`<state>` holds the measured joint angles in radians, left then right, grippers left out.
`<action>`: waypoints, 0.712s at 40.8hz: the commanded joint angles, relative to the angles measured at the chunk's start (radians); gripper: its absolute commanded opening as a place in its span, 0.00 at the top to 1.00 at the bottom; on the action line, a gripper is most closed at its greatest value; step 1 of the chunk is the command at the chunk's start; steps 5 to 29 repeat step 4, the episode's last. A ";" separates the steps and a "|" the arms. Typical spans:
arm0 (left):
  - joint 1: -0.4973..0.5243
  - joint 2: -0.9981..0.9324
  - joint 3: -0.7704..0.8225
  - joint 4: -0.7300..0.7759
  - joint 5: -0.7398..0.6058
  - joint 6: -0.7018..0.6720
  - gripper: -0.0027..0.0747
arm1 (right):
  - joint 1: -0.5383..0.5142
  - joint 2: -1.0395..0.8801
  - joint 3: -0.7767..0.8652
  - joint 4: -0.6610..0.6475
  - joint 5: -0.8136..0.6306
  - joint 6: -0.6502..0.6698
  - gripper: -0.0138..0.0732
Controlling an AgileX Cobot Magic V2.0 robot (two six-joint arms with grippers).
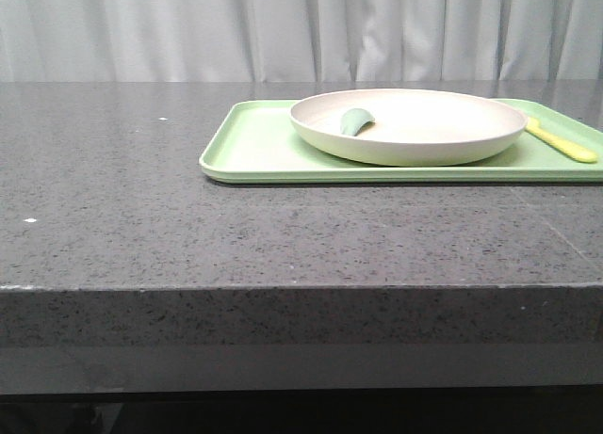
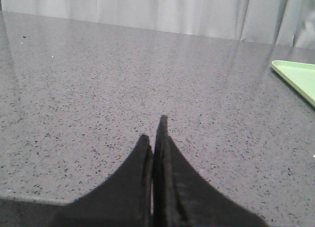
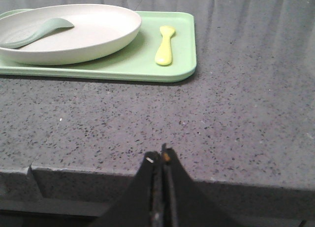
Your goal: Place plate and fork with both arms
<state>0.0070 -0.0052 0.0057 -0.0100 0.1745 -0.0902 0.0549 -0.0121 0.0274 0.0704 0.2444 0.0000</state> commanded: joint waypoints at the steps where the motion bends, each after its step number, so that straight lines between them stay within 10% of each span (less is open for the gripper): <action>1: 0.001 -0.022 0.002 0.000 -0.088 -0.008 0.99 | 0.000 -0.017 -0.004 -0.004 -0.074 -0.008 0.98; 29: 0.001 -0.022 0.002 0.000 -0.088 -0.008 0.99 | 0.000 -0.017 -0.004 -0.004 -0.074 -0.008 0.98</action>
